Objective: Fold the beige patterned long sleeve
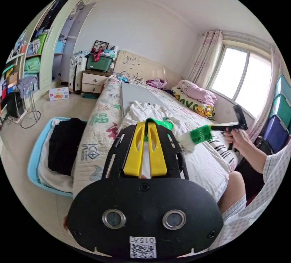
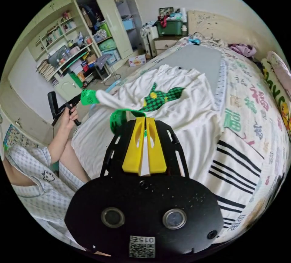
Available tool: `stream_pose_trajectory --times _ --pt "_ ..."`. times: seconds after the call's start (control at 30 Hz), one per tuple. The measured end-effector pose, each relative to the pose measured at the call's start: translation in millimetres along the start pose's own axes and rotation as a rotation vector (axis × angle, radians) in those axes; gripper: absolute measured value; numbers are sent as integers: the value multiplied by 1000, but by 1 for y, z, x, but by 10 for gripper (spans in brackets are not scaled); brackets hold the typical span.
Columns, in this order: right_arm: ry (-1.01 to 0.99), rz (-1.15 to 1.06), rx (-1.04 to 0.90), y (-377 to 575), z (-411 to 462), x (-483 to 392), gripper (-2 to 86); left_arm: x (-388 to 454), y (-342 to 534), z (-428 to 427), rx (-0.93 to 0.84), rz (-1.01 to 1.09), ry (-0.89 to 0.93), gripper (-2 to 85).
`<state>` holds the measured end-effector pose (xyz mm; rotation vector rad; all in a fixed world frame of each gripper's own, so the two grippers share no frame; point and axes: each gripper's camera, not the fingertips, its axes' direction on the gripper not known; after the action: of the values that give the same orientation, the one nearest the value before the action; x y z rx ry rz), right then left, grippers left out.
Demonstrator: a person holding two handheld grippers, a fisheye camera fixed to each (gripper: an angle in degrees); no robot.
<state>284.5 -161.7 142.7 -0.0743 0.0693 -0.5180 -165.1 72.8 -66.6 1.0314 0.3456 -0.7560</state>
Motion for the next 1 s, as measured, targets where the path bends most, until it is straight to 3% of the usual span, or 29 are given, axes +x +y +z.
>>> stream_pose_trajectory --times 0.03,0.1,0.2,0.27,0.33,0.43,0.57,0.63,0.77,1.0 --pt "71 30 31 -9 -14 22 -6 -20 -20 -4 23 -51 -13 -4" --pt "402 165 131 -36 -64 112 -3 -64 -55 -10 53 -149 -50 -3" --pt "674 421 111 -41 -83 223 6 -130 -101 -4 9 -259 -424 2" --pt "780 601 -6 -32 -70 274 19 -161 -121 27 -223 -264 -707 14" --pt "742 639 18 -24 -50 290 40 -157 -129 37 -259 -263 -777 33" --pt "641 506 83 -42 -14 266 42 -102 -147 63 -154 -96 -640 26" --pt "372 209 21 -110 91 187 13 -8 -177 182 -269 151 -338 -1" --pt "258 106 -42 -138 141 148 4 24 -184 240 -315 209 -277 -2" --pt "253 -24 -167 -180 242 96 -8 56 -190 361 -443 215 -290 -4" --pt "371 52 -240 -199 310 125 -10 56 -192 453 -530 208 -352 -7"
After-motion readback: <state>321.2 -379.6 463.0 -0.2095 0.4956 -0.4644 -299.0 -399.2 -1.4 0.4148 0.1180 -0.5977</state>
